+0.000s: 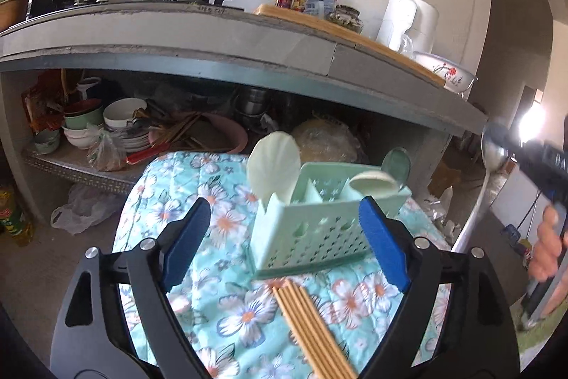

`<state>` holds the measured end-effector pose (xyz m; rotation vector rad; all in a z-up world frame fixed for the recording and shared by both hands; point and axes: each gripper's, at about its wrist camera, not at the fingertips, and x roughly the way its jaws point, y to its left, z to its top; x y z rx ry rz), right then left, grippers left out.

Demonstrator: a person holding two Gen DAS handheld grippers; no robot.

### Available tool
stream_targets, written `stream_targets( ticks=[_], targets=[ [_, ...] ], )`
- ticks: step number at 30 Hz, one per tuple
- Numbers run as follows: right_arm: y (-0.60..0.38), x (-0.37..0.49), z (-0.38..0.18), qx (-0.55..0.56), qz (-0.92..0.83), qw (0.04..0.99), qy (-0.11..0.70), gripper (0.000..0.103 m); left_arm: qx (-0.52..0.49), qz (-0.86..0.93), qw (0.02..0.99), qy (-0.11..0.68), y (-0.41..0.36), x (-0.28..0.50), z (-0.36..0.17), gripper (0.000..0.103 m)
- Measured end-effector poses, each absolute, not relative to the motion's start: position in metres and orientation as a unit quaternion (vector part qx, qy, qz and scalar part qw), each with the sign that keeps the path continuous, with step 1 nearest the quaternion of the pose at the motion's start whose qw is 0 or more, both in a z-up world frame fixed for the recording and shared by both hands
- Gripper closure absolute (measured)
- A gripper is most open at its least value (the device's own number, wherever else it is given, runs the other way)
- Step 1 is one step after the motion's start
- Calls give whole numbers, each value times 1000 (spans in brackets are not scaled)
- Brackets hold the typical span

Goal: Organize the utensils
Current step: 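Lower the metal spoon into the green holder and open the right gripper, then move both grippers down to the wooden chopsticks beside the holder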

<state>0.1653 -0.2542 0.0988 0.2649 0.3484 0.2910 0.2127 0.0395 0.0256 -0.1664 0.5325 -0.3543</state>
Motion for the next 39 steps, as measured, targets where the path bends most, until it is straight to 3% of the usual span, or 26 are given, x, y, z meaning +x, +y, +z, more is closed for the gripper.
stream_targets(
  ticks=[10,19,26,31,39],
  targets=[
    [-182,249,135,85,151,975,140,99,-76,-159,924,339,64,185,-30,17],
    [-128,295,84,-7,119,976,184,99,-59,-162,912,372,64,175,-58,14],
    [-121,302,55,-8,142,957,251,96,-57,-172,898,401,57,177,-77,14],
    [-134,281,63,12,150,958,245,78,-59,-174,890,416,54,180,-85,14],
    [-178,214,80,62,157,958,234,69,-94,-173,865,462,56,188,-111,13]
  ],
)
